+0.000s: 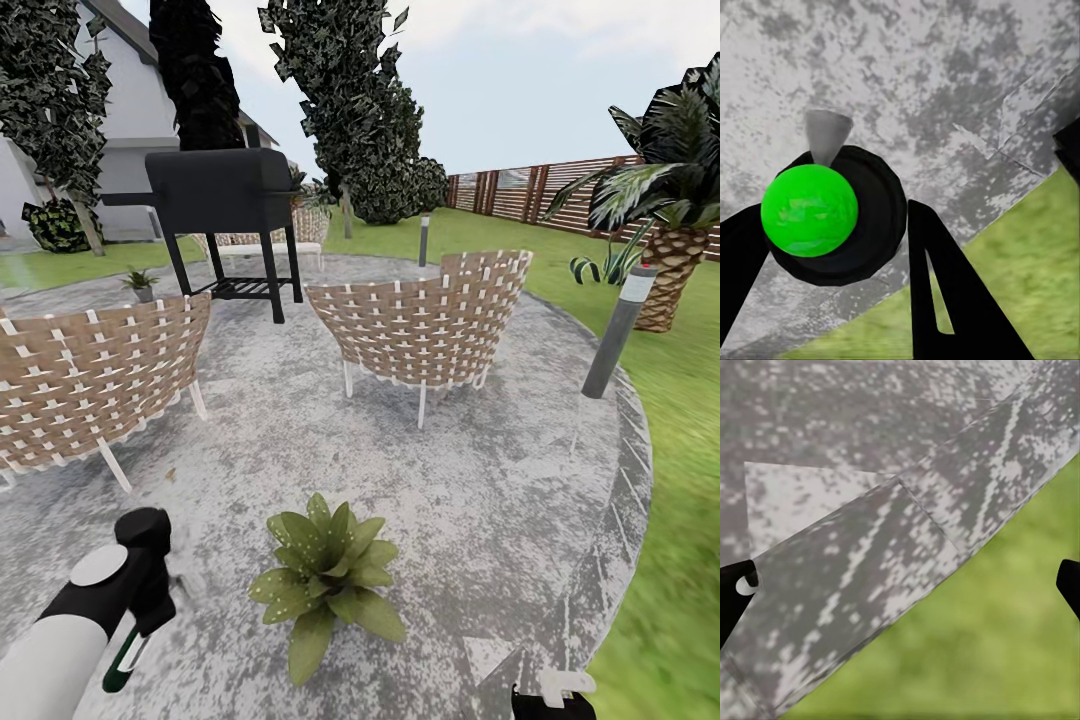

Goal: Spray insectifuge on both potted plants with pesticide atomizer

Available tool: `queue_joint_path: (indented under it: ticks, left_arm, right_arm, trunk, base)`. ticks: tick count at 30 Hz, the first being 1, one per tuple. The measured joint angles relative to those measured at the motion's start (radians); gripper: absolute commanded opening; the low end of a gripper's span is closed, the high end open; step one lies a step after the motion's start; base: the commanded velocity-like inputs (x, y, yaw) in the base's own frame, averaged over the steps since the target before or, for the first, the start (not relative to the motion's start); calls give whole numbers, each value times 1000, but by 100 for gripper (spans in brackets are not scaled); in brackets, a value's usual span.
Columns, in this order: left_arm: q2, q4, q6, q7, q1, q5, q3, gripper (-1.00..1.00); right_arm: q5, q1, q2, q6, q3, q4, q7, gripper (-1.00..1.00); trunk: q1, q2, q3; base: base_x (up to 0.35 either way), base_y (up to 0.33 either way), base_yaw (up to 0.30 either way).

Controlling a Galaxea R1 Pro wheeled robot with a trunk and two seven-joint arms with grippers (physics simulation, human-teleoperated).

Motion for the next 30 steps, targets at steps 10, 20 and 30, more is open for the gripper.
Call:
queue_joint_path:
  ticks: [10,20,30]
  left_arm:
    - [-97,-6,3,2,-9,-8,-10,-100]
    - [9,-6,4,-2,2,-6,-4,-100]
    - [-17,-5,1,9,2,-6,1,-100]
  right_arm:
    - [0,0,-4,-1,0,0,1,100]
    - [1,0,-5,-1,0,1,1,100]
    - [0,0,0,-1,-1,-6,-1,100]
  trunk:
    - [0,0,0]
    - [0,0,0]
    - [0,0,0]
  base:
    - [0,0,0]
    - [0,0,0]
    - [-36,-40,0]
